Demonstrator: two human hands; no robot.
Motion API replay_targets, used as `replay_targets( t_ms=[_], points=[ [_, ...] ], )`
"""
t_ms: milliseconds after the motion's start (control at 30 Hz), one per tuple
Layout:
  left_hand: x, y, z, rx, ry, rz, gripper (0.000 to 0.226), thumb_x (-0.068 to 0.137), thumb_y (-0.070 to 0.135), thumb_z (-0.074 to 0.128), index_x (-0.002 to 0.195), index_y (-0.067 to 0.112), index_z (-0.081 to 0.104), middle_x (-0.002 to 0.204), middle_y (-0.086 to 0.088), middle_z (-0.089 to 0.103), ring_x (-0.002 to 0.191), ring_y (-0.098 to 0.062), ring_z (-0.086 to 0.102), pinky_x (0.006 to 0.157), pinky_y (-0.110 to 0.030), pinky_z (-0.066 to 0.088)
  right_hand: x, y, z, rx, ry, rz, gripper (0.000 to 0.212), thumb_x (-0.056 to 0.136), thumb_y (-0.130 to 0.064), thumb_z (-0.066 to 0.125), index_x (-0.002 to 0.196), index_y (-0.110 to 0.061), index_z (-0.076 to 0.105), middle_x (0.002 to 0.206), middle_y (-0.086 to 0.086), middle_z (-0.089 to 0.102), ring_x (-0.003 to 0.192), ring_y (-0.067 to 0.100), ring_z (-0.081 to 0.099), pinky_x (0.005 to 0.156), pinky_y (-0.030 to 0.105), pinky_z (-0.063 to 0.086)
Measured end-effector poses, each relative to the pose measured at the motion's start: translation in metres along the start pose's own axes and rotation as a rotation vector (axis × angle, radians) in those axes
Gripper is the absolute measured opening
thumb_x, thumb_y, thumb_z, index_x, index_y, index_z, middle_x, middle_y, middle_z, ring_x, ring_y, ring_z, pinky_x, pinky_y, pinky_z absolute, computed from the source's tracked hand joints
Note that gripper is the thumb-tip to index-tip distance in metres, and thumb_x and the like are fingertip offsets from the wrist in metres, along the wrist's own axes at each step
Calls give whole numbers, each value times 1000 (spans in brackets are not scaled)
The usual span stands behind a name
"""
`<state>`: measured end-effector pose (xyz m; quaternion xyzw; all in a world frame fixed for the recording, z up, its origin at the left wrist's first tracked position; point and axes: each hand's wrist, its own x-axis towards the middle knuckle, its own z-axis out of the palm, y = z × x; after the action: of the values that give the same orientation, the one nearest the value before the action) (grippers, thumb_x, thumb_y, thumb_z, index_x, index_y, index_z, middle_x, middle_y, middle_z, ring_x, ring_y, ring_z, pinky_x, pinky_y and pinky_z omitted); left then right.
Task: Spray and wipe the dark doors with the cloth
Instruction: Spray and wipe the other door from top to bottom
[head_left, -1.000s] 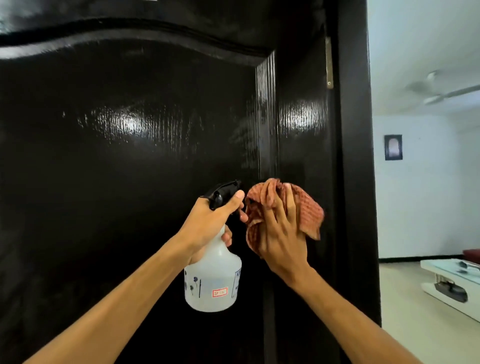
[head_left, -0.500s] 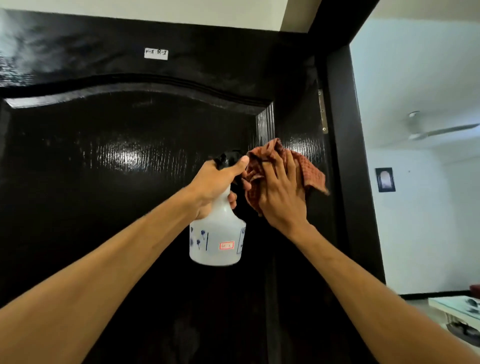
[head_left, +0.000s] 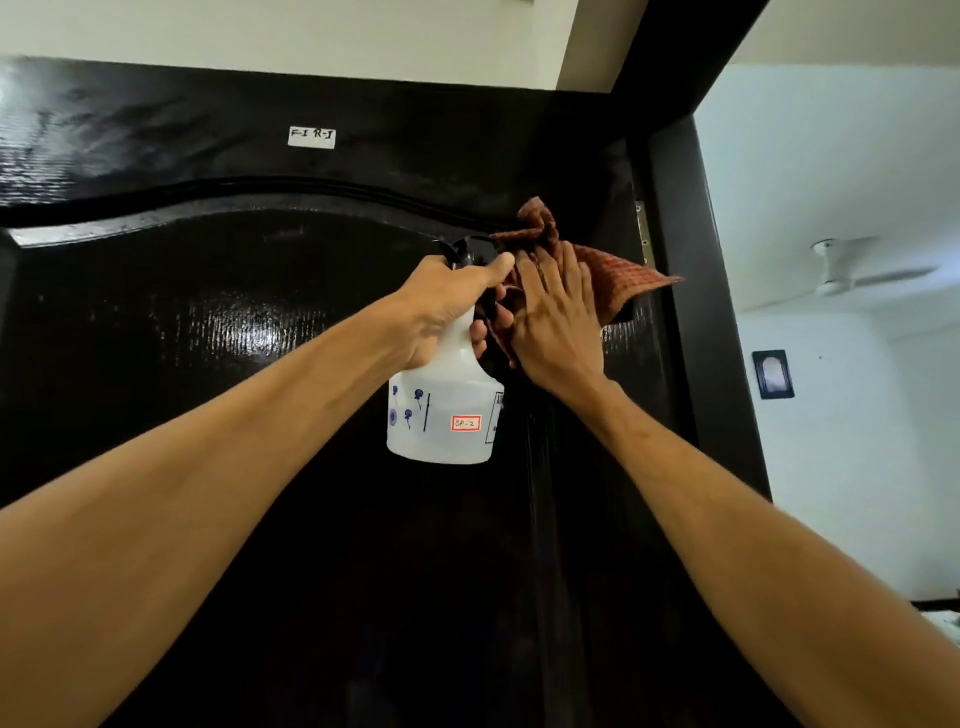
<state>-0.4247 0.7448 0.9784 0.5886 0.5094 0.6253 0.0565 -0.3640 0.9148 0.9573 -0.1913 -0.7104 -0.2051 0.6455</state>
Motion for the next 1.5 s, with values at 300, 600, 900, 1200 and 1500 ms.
replay_targets(
  t_ms=[300,600,900,1200,1500],
  points=[
    [-36,-33,-12,-38,-5,-84,33,96,43,68,89,12,65,87,-13,73,41,-12,45,49,-27,48,-29,-5,-5,13,10,-31,55,98,-19,40,153,-10,36,163,14,29,156,35,10,126,56,15],
    [-113,-118,8,-78,-7,-189,35,98,42,67,89,8,66,87,-16,73,39,-15,44,46,-28,47,-181,-13,-1,39,-84,-51,57,101,-26,37,156,-11,34,166,13,22,155,35,10,124,56,21],
    [-196,-185,15,-67,20,-224,20,99,39,67,94,19,67,91,-22,71,40,-21,42,46,-29,42,-404,-33,4,53,-242,64,61,106,-30,35,160,-5,22,168,18,13,155,44,6,120,65,21],
    [-268,-258,3,6,112,-343,27,96,43,68,110,20,69,94,-12,74,41,-21,49,56,-39,46,-401,-53,20,64,-164,175,64,99,-19,47,160,-10,28,167,19,18,155,44,7,123,63,11],
    [-306,-286,-15,58,286,-361,16,99,35,65,107,21,69,85,-18,69,41,-13,47,45,-29,44,-365,-86,34,98,-155,52,61,94,-13,50,154,-16,42,167,17,19,154,47,7,124,62,8]
  ],
)
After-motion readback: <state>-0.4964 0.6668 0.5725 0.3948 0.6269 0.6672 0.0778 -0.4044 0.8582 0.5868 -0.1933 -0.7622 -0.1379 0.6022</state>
